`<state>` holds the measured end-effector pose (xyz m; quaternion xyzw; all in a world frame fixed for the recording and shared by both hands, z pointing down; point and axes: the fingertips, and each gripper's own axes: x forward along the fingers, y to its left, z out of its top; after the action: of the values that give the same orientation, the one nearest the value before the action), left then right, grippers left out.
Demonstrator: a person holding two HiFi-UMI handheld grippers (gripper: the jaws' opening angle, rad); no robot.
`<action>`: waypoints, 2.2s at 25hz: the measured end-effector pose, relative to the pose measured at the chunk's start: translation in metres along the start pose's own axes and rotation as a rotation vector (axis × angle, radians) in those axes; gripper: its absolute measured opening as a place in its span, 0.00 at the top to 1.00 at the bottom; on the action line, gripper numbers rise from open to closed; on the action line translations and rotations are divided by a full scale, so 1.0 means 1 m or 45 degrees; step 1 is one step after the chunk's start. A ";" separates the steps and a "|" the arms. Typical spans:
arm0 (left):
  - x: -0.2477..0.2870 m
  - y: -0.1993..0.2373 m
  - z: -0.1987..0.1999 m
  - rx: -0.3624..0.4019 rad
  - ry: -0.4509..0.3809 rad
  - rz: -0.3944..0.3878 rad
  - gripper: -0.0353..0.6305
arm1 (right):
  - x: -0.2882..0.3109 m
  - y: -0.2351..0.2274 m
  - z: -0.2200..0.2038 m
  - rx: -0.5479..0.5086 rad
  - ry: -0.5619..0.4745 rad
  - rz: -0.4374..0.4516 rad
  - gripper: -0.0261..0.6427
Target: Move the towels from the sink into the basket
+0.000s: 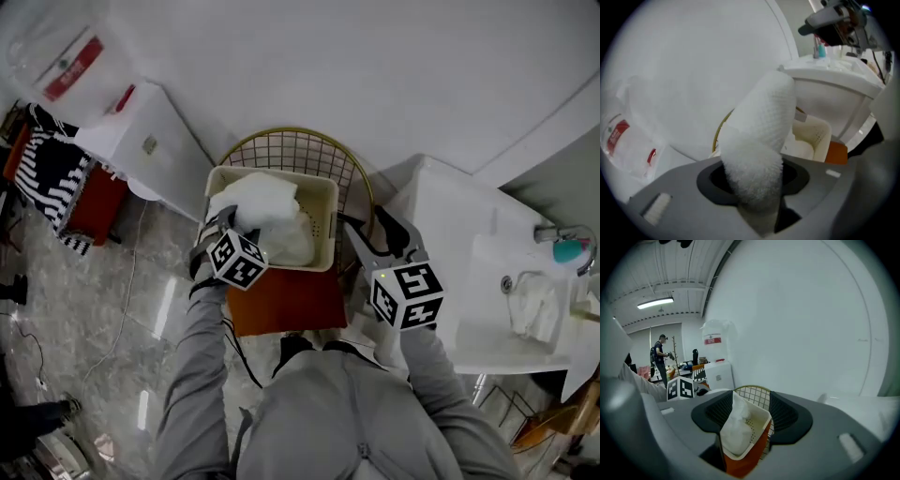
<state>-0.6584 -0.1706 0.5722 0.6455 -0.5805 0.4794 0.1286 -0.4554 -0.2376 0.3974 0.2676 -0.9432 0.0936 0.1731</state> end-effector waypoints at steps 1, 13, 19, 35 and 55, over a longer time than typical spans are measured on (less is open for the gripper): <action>0.011 -0.004 -0.005 0.051 0.028 -0.030 0.57 | 0.003 -0.002 -0.002 0.005 0.010 -0.019 0.62; 0.104 -0.053 -0.035 0.312 0.220 -0.380 0.47 | 0.017 -0.025 -0.026 0.042 0.109 -0.177 0.62; 0.103 -0.041 -0.026 0.291 0.204 -0.384 0.33 | 0.024 -0.025 -0.026 0.042 0.114 -0.167 0.62; -0.033 0.037 0.026 -0.265 -0.241 -0.083 0.28 | 0.039 0.018 0.002 -0.013 0.029 0.015 0.62; -0.206 0.067 -0.006 -0.767 -0.734 0.387 0.28 | 0.009 0.046 0.026 -0.036 -0.085 0.078 0.62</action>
<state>-0.6923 -0.0569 0.3911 0.5938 -0.7947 0.1029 0.0718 -0.4943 -0.2097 0.3730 0.2393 -0.9574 0.0764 0.1423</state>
